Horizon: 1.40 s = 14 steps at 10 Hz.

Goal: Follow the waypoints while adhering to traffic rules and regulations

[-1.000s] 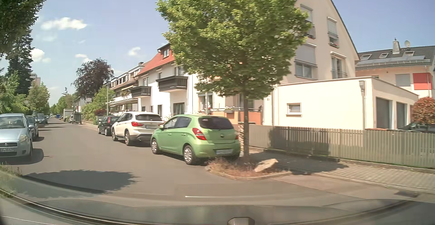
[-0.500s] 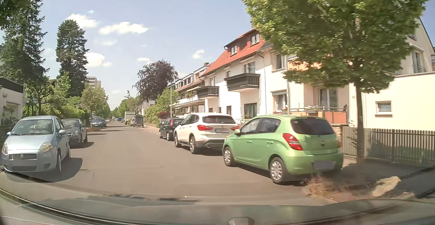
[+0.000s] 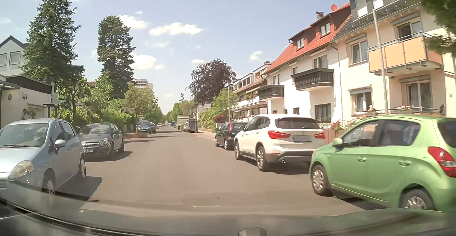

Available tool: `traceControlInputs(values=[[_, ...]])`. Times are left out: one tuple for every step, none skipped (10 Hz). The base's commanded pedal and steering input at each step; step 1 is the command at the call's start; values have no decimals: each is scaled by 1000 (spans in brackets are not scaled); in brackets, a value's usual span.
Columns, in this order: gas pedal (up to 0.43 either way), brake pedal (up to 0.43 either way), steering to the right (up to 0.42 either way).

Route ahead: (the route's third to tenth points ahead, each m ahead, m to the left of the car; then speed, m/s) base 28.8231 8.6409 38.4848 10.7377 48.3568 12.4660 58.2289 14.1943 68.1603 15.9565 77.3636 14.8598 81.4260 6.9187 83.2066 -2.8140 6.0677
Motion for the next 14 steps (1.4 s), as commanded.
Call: traceControlInputs(values=[[370, 0, -189], [370, 0, -170], [370, 0, -149], [370, 0, -126], [370, 0, -112], [370, 0, -104], [370, 0, -90], [370, 0, -76], [370, 0, -63], [370, 0, -48], [370, 0, -38], [370, 0, -26], [370, 0, -15], [370, 0, -8]])
